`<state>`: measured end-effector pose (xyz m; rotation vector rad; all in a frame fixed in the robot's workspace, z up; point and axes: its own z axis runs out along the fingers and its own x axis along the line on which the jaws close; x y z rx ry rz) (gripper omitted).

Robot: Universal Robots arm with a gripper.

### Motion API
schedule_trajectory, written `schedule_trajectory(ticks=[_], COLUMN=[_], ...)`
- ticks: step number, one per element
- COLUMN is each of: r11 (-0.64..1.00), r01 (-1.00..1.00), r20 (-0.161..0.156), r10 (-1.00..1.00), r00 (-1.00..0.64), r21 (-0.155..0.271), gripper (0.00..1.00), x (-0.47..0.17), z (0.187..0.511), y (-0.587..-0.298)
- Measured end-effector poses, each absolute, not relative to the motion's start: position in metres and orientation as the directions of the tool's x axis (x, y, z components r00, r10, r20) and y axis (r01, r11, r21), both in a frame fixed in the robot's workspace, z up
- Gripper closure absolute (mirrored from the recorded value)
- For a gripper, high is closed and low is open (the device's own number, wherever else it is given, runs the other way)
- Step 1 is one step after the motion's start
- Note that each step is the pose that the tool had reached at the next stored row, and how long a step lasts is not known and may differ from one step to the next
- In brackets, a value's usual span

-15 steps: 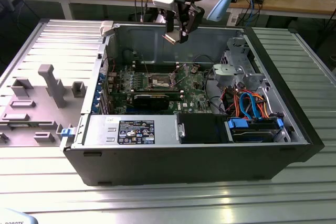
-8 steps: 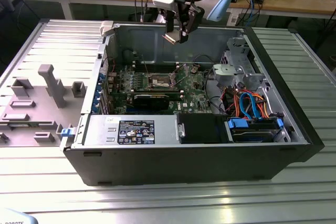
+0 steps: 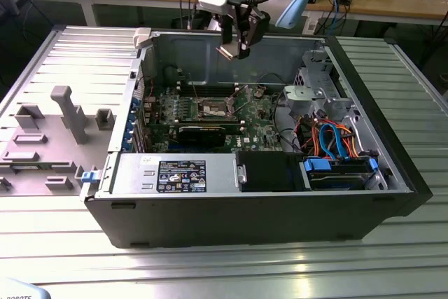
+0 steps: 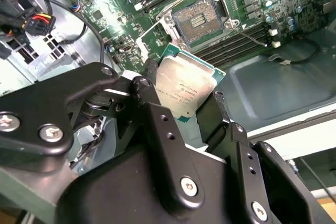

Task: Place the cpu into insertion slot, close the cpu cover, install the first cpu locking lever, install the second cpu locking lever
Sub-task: 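Place the cpu into insertion slot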

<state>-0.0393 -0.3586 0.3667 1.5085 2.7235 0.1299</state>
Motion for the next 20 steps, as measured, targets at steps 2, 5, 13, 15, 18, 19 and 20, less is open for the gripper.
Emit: schedule_trajectory(ticks=[2, 5, 13, 15, 18, 19, 20], r11=[0.513, 0.509, 0.507, 0.485, 0.468, 0.456, 0.434], r01=[0.854, 0.857, 0.858, 0.87, 0.882, 0.888, 0.9], r20=[0.018, 0.018, 0.017, 0.017, 0.034, 0.035, 0.035], r10=[0.856, 0.859, 0.86, 0.873, 0.882, 0.888, 0.899], r00=[-0.516, -0.512, -0.51, -0.488, -0.471, -0.458, -0.436], r21=[0.085, 0.085, 0.084, 0.084, 0.055, 0.053, 0.053], gripper=[0.45, 0.45, 0.45, 0.45, 0.45, 0.45, 0.45], x=[-0.0393, -0.0393, -0.0392, -0.039, -0.0391, -0.0391, -0.0391], z=[0.3655, 0.3652, 0.365, 0.3644, 0.362, 0.3613, 0.36], y=[-0.3585, -0.3584, -0.3584, -0.3584, -0.3584, -0.3584, -0.3584])
